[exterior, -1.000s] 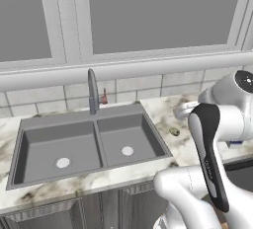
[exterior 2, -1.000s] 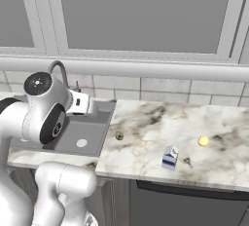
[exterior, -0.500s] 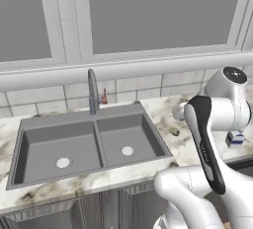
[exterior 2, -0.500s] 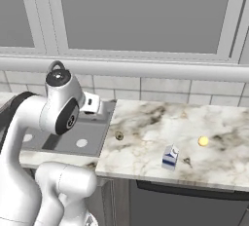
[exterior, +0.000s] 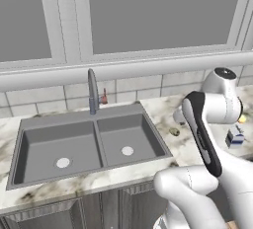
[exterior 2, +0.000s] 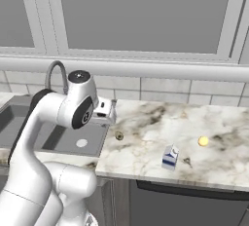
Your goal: Gather the eggs and milk located in the vicinity of the sink area and place them right next to the bowl.
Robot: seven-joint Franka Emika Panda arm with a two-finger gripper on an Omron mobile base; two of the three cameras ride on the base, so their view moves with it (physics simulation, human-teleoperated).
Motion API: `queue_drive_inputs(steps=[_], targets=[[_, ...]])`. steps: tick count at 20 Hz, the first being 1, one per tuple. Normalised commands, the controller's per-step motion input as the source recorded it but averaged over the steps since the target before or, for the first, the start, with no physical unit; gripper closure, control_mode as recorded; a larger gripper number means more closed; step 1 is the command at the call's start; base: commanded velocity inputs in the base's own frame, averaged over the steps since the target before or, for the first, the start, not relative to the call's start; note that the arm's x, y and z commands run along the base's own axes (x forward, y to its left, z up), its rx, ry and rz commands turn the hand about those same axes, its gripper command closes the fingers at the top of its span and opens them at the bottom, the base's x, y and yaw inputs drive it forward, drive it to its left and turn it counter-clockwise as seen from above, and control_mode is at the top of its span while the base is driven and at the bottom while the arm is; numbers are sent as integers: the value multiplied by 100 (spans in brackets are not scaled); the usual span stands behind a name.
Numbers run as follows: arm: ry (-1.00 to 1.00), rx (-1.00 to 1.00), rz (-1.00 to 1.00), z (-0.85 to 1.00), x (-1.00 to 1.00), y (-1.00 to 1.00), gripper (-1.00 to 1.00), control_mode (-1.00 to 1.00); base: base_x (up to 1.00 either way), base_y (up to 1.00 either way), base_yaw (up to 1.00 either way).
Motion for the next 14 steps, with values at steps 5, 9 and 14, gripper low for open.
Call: queue_drive_inputs(steps=[5, 9, 14], targets=[[11, 0, 0, -53, 25, -13, -100, -100, 0, 0, 0], [8, 0, 0, -38, 26, -8, -100, -100, 0, 0, 0], [6, 0, 0, -34, 33, -4, -100, -100, 0, 0, 0]])
